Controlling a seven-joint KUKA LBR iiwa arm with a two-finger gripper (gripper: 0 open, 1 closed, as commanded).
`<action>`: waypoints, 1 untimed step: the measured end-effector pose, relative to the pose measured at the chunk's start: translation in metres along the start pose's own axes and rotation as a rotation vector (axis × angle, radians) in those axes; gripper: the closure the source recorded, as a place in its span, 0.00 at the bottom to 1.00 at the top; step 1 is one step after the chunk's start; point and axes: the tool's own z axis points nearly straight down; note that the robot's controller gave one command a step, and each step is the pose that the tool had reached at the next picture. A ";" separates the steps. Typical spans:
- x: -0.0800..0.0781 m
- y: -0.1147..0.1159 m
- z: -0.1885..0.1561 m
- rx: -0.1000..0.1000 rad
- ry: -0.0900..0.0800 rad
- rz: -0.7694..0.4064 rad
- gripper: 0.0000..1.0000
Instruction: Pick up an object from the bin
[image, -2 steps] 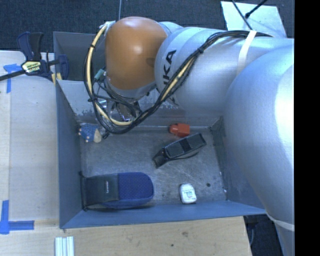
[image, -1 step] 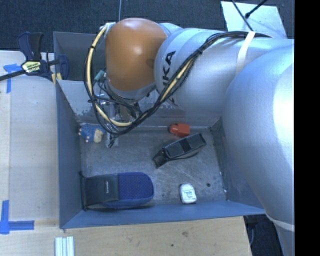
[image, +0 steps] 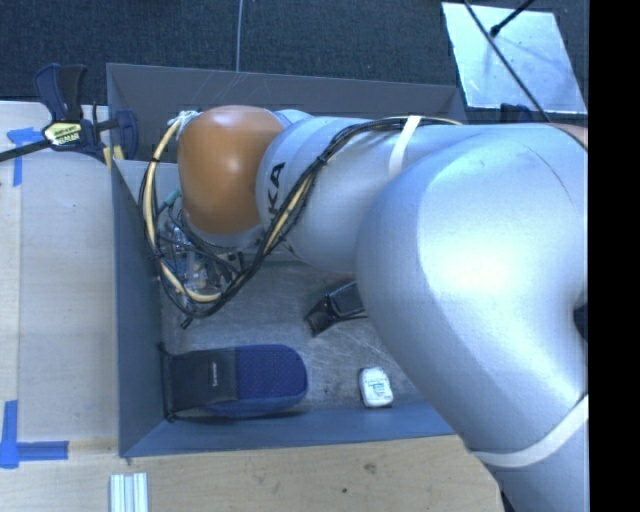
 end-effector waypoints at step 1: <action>-0.003 -0.037 0.002 0.003 0.004 0.086 0.00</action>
Offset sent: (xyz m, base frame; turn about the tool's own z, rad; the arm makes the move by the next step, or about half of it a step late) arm 0.0070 -0.0344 -0.0034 0.0860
